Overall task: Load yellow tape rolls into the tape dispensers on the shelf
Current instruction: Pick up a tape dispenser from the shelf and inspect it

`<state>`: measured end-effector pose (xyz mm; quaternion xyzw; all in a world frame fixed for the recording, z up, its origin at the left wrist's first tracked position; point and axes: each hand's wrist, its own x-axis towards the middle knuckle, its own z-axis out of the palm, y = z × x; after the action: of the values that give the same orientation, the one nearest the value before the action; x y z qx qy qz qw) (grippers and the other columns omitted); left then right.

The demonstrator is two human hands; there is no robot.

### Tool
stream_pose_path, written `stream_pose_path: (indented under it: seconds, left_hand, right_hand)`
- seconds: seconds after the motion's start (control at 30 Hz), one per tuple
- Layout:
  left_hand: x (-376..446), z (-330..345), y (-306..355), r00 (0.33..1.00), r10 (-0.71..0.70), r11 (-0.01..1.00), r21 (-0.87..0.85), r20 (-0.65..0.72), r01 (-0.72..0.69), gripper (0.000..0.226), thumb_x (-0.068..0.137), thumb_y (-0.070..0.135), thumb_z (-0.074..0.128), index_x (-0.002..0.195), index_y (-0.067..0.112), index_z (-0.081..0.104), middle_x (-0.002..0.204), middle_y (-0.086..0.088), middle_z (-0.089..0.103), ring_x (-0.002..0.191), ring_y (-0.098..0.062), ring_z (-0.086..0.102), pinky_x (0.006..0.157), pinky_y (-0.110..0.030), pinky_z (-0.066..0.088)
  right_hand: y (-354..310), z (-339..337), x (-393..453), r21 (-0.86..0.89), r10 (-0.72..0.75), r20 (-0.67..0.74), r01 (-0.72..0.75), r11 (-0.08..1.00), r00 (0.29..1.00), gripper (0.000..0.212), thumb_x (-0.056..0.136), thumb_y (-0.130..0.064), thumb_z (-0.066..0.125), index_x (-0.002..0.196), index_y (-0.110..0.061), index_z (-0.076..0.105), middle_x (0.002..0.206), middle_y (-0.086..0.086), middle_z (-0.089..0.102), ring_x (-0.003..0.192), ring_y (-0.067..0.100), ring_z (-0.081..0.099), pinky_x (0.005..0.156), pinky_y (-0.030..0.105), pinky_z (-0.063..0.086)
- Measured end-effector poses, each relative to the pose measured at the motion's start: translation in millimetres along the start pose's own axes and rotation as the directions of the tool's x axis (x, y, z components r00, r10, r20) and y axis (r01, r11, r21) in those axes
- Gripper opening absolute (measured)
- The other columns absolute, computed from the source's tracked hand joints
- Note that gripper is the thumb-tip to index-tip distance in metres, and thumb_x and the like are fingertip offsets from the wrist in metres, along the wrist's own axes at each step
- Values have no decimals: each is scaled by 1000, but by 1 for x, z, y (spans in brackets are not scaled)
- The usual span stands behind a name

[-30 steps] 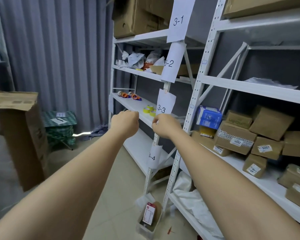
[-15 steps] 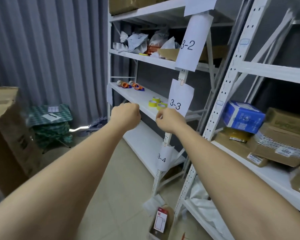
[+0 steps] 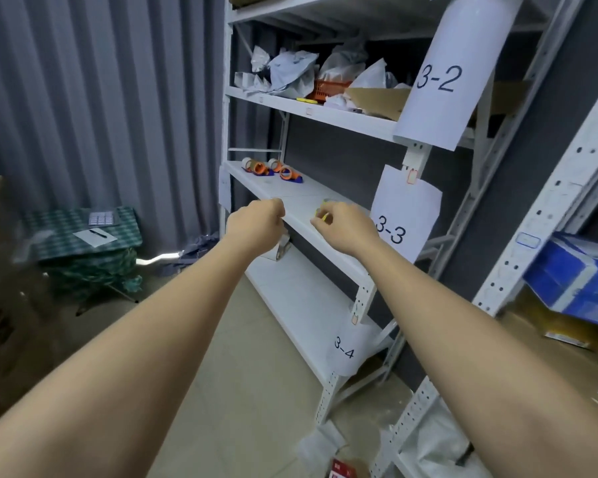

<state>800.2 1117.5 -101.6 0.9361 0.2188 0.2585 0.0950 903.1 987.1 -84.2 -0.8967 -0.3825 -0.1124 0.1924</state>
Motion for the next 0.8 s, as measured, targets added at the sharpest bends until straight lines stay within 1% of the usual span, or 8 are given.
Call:
stream_pose_path:
  seconds: [0.1,0.2,0.23,0.33,0.4,0.53,0.63,0.8]
  left_hand:
    - [35,12,-32,1000,-16,1000,-25,-16,15,27,93,13,36,111,14,57,100,-7,64,81,-26,57,60,-31,40]
    - [75,26,-65,1000,-30,999,-40,-8,29,24,92,16,37,101,12,59,94,-6,63,77,-24,55,56,-29,40]
    - [88,30,-76,1000,-27,999,-38,1,27,23,92,17,37,99,12,59,92,-6,63,76,-24,55,56,-29,40]
    - [129,38,-113,999,-12,1000,-11,30,13,23,91,14,38,99,12,59,93,-5,61,81,-26,55,60,-30,41]
    - [157,42,-138,1000,6,1000,13,21,-6,26,90,10,39,105,13,60,101,-7,60,89,-29,56,66,-34,45]
    - [210,57,-180,999,28,997,67,27,-30,33,90,7,37,114,14,58,109,-10,59,96,-31,56,73,-37,46]
    - [245,74,-202,999,29,999,33,34,-31,29,92,10,36,116,13,52,106,-9,63,91,-30,57,66,-36,44]
    - [303,100,-235,1000,18,999,-42,24,-17,26,92,15,39,116,11,49,102,-9,64,82,-25,53,60,-34,41]
  right_hand:
    - [-8,29,37,-21,-25,-20,25,999,999,27,92,-37,45,100,-20,64,98,3,65,80,23,56,69,32,48]
    - [-13,57,78,-28,-7,-6,7,1000,1000,25,91,-30,44,101,-19,65,99,3,67,78,23,54,56,24,37]
    - [-16,64,93,-26,2,11,-1,1000,1000,25,90,-27,45,102,-19,65,100,4,67,81,24,56,55,23,38]
    - [-29,83,142,-29,40,100,-37,999,994,26,88,-24,45,103,-16,65,105,7,66,91,29,60,70,31,51]
    - [-38,95,175,-90,75,162,-61,994,984,28,88,-23,44,105,-13,64,107,9,65,95,30,59,75,32,50]
    - [-51,124,230,-121,102,170,-82,989,980,28,89,-23,44,104,-12,64,106,10,65,94,30,59,68,28,44]
    - [-53,144,266,-79,101,118,-92,993,988,25,89,-23,45,102,-15,65,104,8,66,89,29,58,65,27,40]
    - [-51,179,331,-8,89,106,-89,996,990,22,87,-21,47,97,-16,66,101,8,66,82,25,55,65,28,42]
